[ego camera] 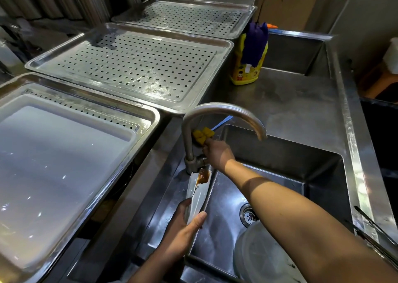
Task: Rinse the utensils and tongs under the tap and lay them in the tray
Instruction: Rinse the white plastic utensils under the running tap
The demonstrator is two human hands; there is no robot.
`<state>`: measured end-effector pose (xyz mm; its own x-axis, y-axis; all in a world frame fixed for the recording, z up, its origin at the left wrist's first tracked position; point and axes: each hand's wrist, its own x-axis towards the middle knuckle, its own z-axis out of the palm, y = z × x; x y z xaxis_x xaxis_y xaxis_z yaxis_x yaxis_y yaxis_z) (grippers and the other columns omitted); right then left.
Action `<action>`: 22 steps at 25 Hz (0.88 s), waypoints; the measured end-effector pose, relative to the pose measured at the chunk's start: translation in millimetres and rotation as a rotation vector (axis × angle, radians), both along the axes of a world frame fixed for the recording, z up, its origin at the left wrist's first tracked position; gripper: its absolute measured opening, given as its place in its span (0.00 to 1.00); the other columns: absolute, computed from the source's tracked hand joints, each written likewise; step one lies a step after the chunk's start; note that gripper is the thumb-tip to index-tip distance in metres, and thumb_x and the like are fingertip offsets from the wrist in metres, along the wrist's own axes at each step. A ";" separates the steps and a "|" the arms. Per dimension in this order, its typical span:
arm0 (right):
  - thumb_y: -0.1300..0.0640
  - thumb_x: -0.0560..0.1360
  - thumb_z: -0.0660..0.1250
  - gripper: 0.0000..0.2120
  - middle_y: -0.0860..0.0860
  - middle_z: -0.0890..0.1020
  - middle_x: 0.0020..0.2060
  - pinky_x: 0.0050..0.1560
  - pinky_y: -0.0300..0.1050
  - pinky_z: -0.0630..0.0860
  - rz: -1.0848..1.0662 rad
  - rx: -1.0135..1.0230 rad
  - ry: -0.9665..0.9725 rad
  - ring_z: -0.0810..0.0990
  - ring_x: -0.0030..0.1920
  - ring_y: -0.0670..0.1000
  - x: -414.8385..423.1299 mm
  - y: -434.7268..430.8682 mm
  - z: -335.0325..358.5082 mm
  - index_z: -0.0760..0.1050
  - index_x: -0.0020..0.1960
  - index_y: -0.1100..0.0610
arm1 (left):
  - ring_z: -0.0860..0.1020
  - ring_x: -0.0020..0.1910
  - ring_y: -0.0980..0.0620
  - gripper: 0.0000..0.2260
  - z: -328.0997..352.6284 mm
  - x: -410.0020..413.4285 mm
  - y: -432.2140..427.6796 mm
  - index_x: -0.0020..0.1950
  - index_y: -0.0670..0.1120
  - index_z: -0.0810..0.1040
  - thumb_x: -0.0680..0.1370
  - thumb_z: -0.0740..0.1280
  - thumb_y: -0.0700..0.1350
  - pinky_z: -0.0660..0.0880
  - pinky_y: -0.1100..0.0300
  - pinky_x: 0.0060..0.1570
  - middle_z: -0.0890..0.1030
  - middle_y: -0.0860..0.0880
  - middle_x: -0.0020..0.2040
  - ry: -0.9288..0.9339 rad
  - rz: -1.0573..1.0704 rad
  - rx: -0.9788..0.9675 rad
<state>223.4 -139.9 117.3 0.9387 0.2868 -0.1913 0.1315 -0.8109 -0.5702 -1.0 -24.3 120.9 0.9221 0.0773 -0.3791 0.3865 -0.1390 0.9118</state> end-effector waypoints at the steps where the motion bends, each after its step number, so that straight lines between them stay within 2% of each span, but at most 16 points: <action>1: 0.53 0.82 0.58 0.14 0.61 0.82 0.54 0.50 0.47 0.73 -0.004 0.018 -0.006 0.81 0.54 0.62 -0.8 -0.9 -1.4 0.77 0.61 0.58 | 0.80 0.44 0.67 0.20 0.0 0.5 -0.2 0.60 0.63 0.71 0.69 0.68 0.62 0.73 0.74 0.35 0.81 0.67 0.48 0.003 0.003 -0.002; 4: 0.54 0.81 0.58 0.13 0.62 0.83 0.52 0.47 0.43 0.69 -0.017 0.047 -0.021 0.82 0.52 0.62 -2.6 -3.4 -4.8 0.77 0.60 0.58 | 0.80 0.41 0.67 0.24 -0.9 1.3 1.5 0.63 0.61 0.70 0.69 0.68 0.65 0.72 0.73 0.32 0.82 0.59 0.50 0.011 0.005 0.033; 8: 0.55 0.82 0.58 0.12 0.61 0.84 0.48 0.45 0.44 0.72 -0.033 0.089 -0.056 0.83 0.48 0.61 -7.1 -5.5 -7.8 0.79 0.59 0.56 | 0.81 0.42 0.66 0.28 -1.3 3.2 5.5 0.64 0.65 0.67 0.67 0.66 0.72 0.73 0.71 0.34 0.80 0.58 0.53 0.032 -0.028 0.081; 10: 0.55 0.82 0.59 0.12 0.60 0.84 0.46 0.44 0.46 0.74 -0.039 0.107 -0.068 0.83 0.45 0.60 -8.9 -6.0 -9.5 0.79 0.58 0.57 | 0.80 0.44 0.68 0.24 -1.1 5.4 6.6 0.60 0.69 0.67 0.66 0.66 0.72 0.74 0.71 0.35 0.80 0.58 0.54 0.051 -0.051 0.087; 14: 0.56 0.82 0.58 0.11 0.57 0.82 0.41 0.42 0.43 0.69 -0.049 0.145 -0.105 0.80 0.40 0.55 -10.8 -7.5 -9.9 0.79 0.54 0.57 | 0.80 0.46 0.68 0.18 -0.4 8.8 7.0 0.54 0.76 0.68 0.67 0.67 0.71 0.74 0.75 0.36 0.80 0.60 0.54 0.050 -0.044 0.051; 17: 0.56 0.82 0.58 0.11 0.58 0.82 0.41 0.41 0.45 0.73 -0.038 0.144 -0.113 0.81 0.40 0.56 -11.3 -8.2 -8.4 0.79 0.53 0.58 | 0.81 0.50 0.66 0.20 -1.7 9.6 6.7 0.54 0.78 0.68 0.65 0.68 0.73 0.76 0.73 0.39 0.80 0.64 0.55 0.034 -0.025 0.008; 19: 0.56 0.82 0.58 0.11 0.59 0.83 0.40 0.43 0.50 0.77 -0.032 0.146 -0.112 0.81 0.40 0.57 -12.1 -7.9 -7.0 0.78 0.52 0.58 | 0.82 0.52 0.61 0.21 -1.8 9.6 5.6 0.55 0.76 0.68 0.65 0.69 0.73 0.77 0.70 0.41 0.80 0.62 0.56 0.022 -0.019 -0.013; 22: 0.54 0.83 0.58 0.13 0.61 0.84 0.47 0.49 0.54 0.78 -0.044 0.153 -0.098 0.83 0.47 0.61 -13.1 -9.1 -6.8 0.78 0.58 0.58 | 0.81 0.49 0.64 0.23 -0.5 9.3 4.5 0.58 0.73 0.69 0.65 0.69 0.72 0.75 0.73 0.37 0.80 0.59 0.57 0.006 -0.013 -0.015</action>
